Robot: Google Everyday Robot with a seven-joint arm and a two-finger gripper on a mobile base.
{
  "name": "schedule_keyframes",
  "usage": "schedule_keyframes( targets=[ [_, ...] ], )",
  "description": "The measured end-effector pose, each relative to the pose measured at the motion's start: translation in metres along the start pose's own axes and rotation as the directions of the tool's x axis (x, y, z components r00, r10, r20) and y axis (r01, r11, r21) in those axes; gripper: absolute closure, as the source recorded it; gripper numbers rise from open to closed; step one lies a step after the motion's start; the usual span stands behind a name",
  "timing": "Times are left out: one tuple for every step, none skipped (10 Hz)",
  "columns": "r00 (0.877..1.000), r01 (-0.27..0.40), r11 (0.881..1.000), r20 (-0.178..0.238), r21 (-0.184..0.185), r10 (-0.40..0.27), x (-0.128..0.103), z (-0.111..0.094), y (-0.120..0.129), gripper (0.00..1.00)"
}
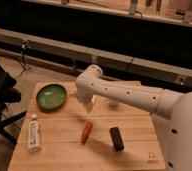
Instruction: Place the white sponge in the ceramic bowl
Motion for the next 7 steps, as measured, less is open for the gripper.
schedule_keyframes(
  targets=[
    [0.999,-0.036,0.999,-0.013,-0.002,0.036,0.010,0.000,0.002,0.20],
    [0.998,-0.057,0.998,-0.021,-0.007,0.057,0.017,0.002,0.004,0.20],
    [0.997,-0.075,0.997,-0.031,-0.013,0.074,0.026,0.003,0.005,0.20],
    [0.996,-0.084,0.996,-0.044,-0.023,0.083,0.034,0.007,0.004,0.20],
    [0.995,-0.089,0.996,-0.051,-0.031,0.087,0.039,0.010,0.001,0.20],
    [0.994,-0.096,0.995,-0.053,-0.039,0.094,0.046,0.014,-0.001,0.20],
    [0.994,-0.099,0.994,-0.056,-0.042,0.096,0.053,0.016,-0.001,0.20]
  ],
)
